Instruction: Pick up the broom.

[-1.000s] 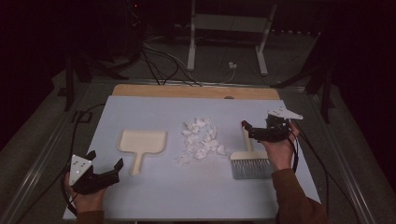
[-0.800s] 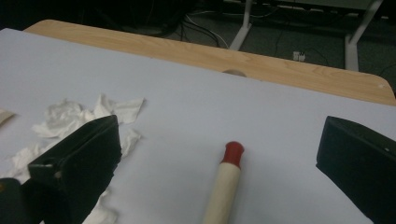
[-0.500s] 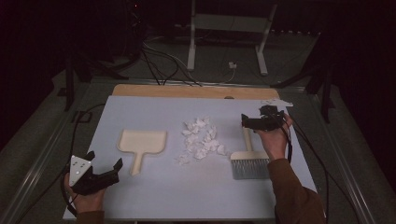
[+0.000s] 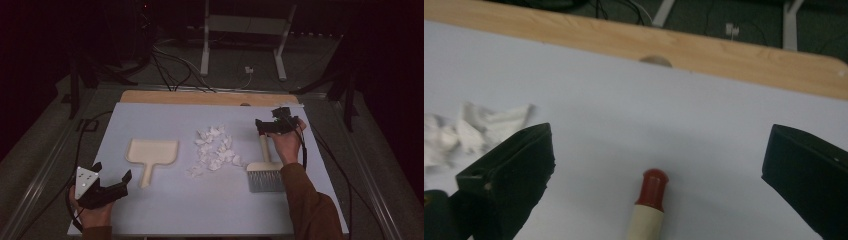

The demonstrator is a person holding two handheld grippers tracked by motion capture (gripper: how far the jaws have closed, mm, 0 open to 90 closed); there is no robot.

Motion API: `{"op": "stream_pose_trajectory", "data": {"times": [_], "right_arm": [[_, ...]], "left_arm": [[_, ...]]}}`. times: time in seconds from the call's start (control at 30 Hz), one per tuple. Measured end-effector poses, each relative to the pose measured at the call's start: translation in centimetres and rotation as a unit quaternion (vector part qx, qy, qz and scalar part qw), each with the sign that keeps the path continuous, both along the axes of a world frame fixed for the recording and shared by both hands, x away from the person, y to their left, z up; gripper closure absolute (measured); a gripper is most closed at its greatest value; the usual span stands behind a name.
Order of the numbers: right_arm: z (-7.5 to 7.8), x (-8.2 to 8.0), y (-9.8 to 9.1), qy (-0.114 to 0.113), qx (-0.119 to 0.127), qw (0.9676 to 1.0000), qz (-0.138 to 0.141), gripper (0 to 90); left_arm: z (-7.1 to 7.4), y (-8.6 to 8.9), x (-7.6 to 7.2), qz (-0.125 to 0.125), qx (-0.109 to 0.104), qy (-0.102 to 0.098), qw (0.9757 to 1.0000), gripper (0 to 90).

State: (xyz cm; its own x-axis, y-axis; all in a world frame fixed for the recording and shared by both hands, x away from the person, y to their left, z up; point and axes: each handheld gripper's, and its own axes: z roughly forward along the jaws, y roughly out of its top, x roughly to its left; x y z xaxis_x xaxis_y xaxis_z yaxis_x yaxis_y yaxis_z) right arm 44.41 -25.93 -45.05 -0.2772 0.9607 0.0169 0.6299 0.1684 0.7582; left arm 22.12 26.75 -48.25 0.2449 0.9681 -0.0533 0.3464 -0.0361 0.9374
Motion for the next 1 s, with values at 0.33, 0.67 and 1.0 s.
{"op": "stream_pose_trajectory", "data": {"times": [0.33, 0.67, 1.0], "right_arm": [[-2.3, 1.3, 0.1, 0.055, 0.006, 0.9985, -0.006, 3.8], [-3.7, 1.8, -0.2, 0.093, -0.001, 0.9953, -0.027, 22.5], [-5.5, 1.4, 0.0, 0.146, 0.011, 0.9883, -0.043, 44.5]], "left_arm": [[0.0, 0.0, -0.1, 0.003, -0.004, 0.0, 1.0, 0.4], [0.0, 0.1, -0.1, 0.006, -0.007, 0.003, 1.0, 0.4], [-0.1, -0.1, 0.0, 0.005, -0.003, 0.006, 1.0, 0.3]]}}
